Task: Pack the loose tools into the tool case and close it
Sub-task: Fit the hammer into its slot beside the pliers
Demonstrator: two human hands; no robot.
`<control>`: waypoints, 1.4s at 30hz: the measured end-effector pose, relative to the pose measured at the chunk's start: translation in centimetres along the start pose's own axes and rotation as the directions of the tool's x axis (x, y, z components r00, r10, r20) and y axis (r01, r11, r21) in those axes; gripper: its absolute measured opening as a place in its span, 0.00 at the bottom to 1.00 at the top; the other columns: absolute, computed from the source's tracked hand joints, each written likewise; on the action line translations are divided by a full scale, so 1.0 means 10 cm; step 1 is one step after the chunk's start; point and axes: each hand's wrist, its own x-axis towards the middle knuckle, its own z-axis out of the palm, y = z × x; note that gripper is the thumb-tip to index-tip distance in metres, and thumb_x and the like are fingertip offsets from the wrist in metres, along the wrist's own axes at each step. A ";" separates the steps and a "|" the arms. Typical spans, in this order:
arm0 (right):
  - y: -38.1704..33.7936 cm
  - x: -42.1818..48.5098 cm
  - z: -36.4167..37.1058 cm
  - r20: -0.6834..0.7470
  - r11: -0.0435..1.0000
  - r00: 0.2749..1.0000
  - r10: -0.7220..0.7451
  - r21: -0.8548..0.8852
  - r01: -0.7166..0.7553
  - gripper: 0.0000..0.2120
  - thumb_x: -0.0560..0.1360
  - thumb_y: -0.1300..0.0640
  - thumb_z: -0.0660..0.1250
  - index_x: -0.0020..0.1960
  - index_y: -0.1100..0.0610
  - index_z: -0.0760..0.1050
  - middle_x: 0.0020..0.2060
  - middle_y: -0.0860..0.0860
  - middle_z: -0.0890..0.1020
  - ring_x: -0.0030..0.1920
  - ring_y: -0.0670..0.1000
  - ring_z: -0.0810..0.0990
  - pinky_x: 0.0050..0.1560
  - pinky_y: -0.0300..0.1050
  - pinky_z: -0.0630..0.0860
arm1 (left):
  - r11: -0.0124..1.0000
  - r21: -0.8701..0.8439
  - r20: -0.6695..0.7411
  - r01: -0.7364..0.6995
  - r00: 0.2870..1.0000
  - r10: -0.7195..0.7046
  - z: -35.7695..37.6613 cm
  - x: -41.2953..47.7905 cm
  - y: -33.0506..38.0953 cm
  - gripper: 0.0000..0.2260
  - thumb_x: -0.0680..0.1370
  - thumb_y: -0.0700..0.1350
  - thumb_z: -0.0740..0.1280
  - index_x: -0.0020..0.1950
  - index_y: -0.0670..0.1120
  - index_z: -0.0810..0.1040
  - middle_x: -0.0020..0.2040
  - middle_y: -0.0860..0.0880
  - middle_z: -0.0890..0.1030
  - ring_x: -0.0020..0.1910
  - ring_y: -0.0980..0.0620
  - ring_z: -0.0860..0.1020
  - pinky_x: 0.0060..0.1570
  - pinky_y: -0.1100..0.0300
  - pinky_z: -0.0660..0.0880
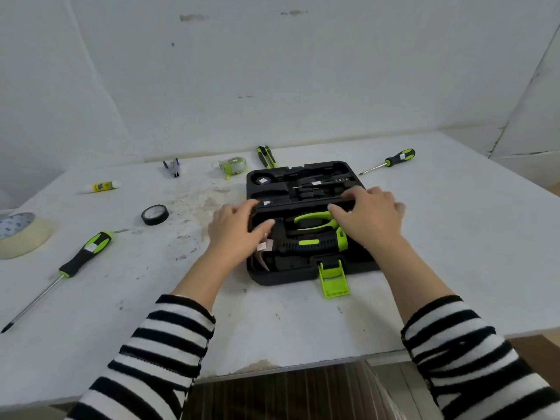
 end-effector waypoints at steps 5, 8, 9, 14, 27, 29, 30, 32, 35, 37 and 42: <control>0.05 -0.06 -0.02 0.185 0.980 0.964 0.190 0.020 -0.197 0.36 0.69 0.28 0.58 0.71 0.45 0.63 0.64 0.56 0.70 0.65 0.61 0.69 0.62 0.57 0.65 | 0.983 -0.109 0.128 0.151 0.982 -0.136 0.18 0.06 -0.16 0.31 0.74 0.68 0.49 0.60 0.47 0.74 0.63 0.46 0.76 0.65 0.42 0.69 0.65 0.45 0.64; 0.00 -0.06 0.00 0.149 0.984 0.975 0.165 0.048 -0.174 0.36 0.70 0.28 0.58 0.71 0.46 0.63 0.63 0.58 0.71 0.64 0.61 0.70 0.61 0.55 0.67 | 0.982 -0.079 0.118 0.171 0.980 -0.161 0.19 0.13 -0.14 0.19 0.80 0.58 0.51 0.59 0.49 0.75 0.63 0.48 0.75 0.66 0.44 0.67 0.64 0.46 0.60; -0.04 -0.06 0.02 0.146 0.983 0.975 0.167 0.045 -0.175 0.36 0.70 0.28 0.58 0.72 0.46 0.63 0.63 0.58 0.71 0.64 0.61 0.70 0.61 0.55 0.67 | 0.980 -0.069 0.108 0.184 0.978 -0.176 0.18 0.15 -0.13 0.18 0.81 0.57 0.51 0.61 0.50 0.74 0.64 0.48 0.74 0.67 0.44 0.67 0.64 0.46 0.59; -0.21 -0.02 0.09 0.216 0.989 0.970 0.115 0.069 -0.133 0.38 0.69 0.26 0.58 0.73 0.44 0.61 0.65 0.59 0.68 0.66 0.61 0.68 0.64 0.56 0.66 | 0.946 -0.028 0.094 0.324 0.943 -0.321 0.16 0.28 -0.20 0.17 0.82 0.54 0.49 0.63 0.50 0.72 0.65 0.48 0.73 0.66 0.44 0.67 0.64 0.42 0.56; -0.33 0.18 0.09 0.491 0.952 0.865 -0.100 0.299 -0.060 0.31 0.66 0.33 0.70 0.67 0.39 0.70 0.65 0.54 0.65 0.68 0.56 0.67 0.70 0.53 0.65 | 0.922 -0.013 0.012 0.388 0.922 -0.387 0.09 0.39 -0.49 0.20 0.82 0.54 0.48 0.68 0.49 0.70 0.67 0.46 0.72 0.69 0.45 0.65 0.68 0.41 0.55; -0.34 0.21 0.09 0.502 0.955 0.859 -0.098 0.291 -0.061 0.31 0.66 0.34 0.71 0.66 0.40 0.70 0.64 0.54 0.66 0.67 0.55 0.68 0.70 0.52 0.66 | 0.926 -0.017 0.002 0.377 0.926 -0.377 0.08 0.38 -0.49 0.21 0.82 0.55 0.48 0.68 0.49 0.71 0.66 0.46 0.72 0.69 0.44 0.65 0.68 0.41 0.56; -0.34 0.22 0.09 0.503 0.956 0.859 -0.097 0.286 -0.059 0.31 0.65 0.34 0.72 0.66 0.40 0.71 0.64 0.54 0.67 0.67 0.55 0.69 0.70 0.51 0.66 | 0.929 -0.005 -0.002 0.371 0.929 -0.371 0.08 0.37 -0.48 0.21 0.82 0.55 0.48 0.67 0.48 0.71 0.66 0.45 0.73 0.69 0.44 0.65 0.68 0.42 0.56; -0.34 0.25 0.10 0.505 0.957 0.857 -0.099 0.286 -0.057 0.30 0.65 0.35 0.72 0.65 0.40 0.71 0.64 0.54 0.68 0.66 0.54 0.69 0.69 0.49 0.67 | 0.932 0.033 -0.010 0.360 0.933 -0.360 0.07 0.37 -0.46 0.22 0.82 0.56 0.48 0.66 0.45 0.72 0.66 0.44 0.73 0.69 0.44 0.65 0.67 0.43 0.57; -0.36 0.29 0.11 0.511 0.960 0.854 -0.100 0.276 -0.053 0.30 0.65 0.36 0.73 0.64 0.42 0.72 0.65 0.53 0.69 0.64 0.52 0.71 0.66 0.47 0.68 | 0.936 0.043 -0.006 0.350 0.937 -0.350 0.06 0.38 -0.45 0.23 0.82 0.56 0.49 0.65 0.43 0.72 0.66 0.44 0.72 0.69 0.44 0.64 0.67 0.43 0.57; -0.39 0.32 0.11 0.525 0.969 0.845 -0.100 0.244 -0.037 0.30 0.65 0.36 0.73 0.64 0.43 0.71 0.66 0.52 0.70 0.67 0.52 0.69 0.66 0.49 0.67 | 0.936 0.010 0.004 0.352 0.936 -0.352 0.06 0.38 -0.46 0.21 0.82 0.55 0.50 0.66 0.43 0.71 0.67 0.44 0.71 0.69 0.43 0.64 0.67 0.43 0.56; -0.48 0.36 0.10 0.533 0.984 0.841 -0.095 0.177 -0.001 0.31 0.68 0.39 0.73 0.67 0.45 0.70 0.67 0.50 0.72 0.70 0.53 0.65 0.68 0.51 0.66 | 0.941 -0.099 0.029 0.325 0.946 -0.323 0.06 0.36 -0.48 0.20 0.82 0.52 0.52 0.72 0.47 0.64 0.69 0.43 0.70 0.70 0.42 0.64 0.67 0.42 0.56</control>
